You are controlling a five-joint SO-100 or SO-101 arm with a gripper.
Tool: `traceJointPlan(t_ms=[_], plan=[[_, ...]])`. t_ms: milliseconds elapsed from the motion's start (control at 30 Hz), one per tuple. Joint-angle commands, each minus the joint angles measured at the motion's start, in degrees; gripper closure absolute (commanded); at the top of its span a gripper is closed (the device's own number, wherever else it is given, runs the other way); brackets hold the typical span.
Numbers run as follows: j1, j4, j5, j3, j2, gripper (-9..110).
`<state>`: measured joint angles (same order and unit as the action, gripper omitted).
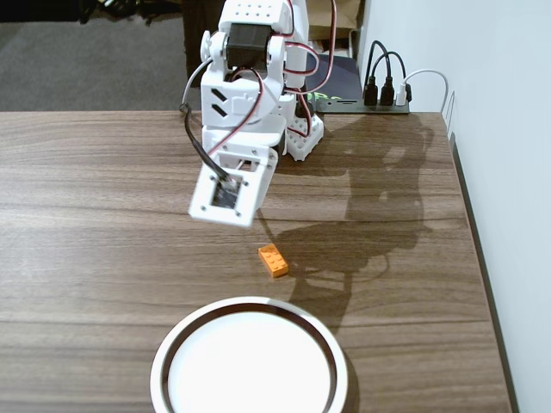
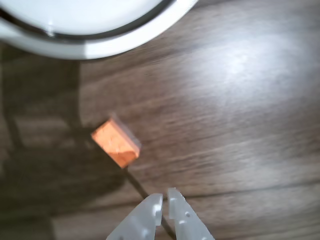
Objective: Grasp a lego block and put it on the plate.
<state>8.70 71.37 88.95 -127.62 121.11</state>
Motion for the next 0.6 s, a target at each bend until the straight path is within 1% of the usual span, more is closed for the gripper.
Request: traceJointPlan(t_ms=[0, 167, 400, 500, 567], plan=[[-0.2, 0.4, 6.4, 3.3, -2.0, 101], [-1.0, 2.8, 13.1, 5.4, -5.8, 101], [-3.0, 5.1, 17.6, 8.2, -8.6, 100], [-4.2, 4.8, 17.8, 9.0, -9.1, 93], [-5.0, 4.8, 17.8, 9.7, -9.6, 85]])
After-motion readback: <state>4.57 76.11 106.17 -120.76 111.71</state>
